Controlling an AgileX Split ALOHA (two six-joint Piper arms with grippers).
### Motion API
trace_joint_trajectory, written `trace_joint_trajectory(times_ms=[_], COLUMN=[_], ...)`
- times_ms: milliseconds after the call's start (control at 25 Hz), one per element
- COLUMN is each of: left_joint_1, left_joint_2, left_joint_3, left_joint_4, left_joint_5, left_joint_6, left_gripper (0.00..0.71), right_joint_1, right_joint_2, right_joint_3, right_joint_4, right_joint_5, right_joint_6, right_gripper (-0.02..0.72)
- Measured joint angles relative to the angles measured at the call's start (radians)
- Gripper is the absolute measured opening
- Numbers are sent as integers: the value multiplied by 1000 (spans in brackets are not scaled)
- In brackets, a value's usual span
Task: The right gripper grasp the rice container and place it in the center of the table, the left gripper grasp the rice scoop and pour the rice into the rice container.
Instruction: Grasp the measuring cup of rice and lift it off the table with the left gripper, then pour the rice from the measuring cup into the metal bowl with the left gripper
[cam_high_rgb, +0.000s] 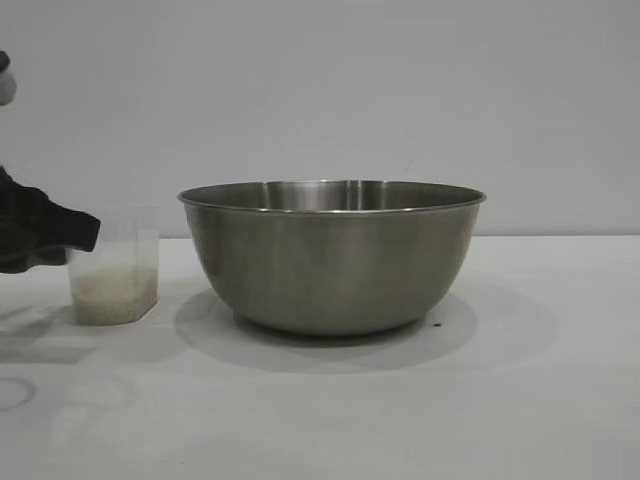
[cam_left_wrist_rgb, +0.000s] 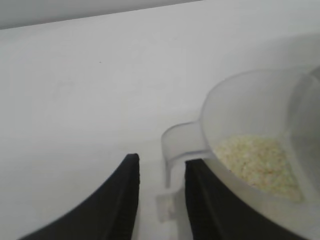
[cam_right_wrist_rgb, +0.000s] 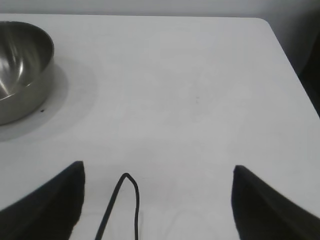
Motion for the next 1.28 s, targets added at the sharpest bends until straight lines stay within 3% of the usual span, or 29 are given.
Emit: trace_joint_trajectory(times_ms=[160, 520, 1040, 1280], left_joint_1=[0, 0, 0, 0], left_joint_2=[4, -10, -235, -267], left_joint_3=[-13, -17, -53, -170], left_joint_4=[5, 13, 6, 181], left_joint_5=[0, 0, 14, 14], left_joint_6=[14, 71, 381, 588], left_gripper=[0, 0, 0, 0], right_joint_1=[0, 0, 0, 0], right_joint_2=[0, 0, 0, 0], right_joint_3=[0, 0, 0, 0], right_joint_4=[0, 0, 0, 0], right_joint_5=[0, 0, 0, 0], right_joint_6=[0, 0, 0, 0], right_gripper=[538, 538, 538, 538])
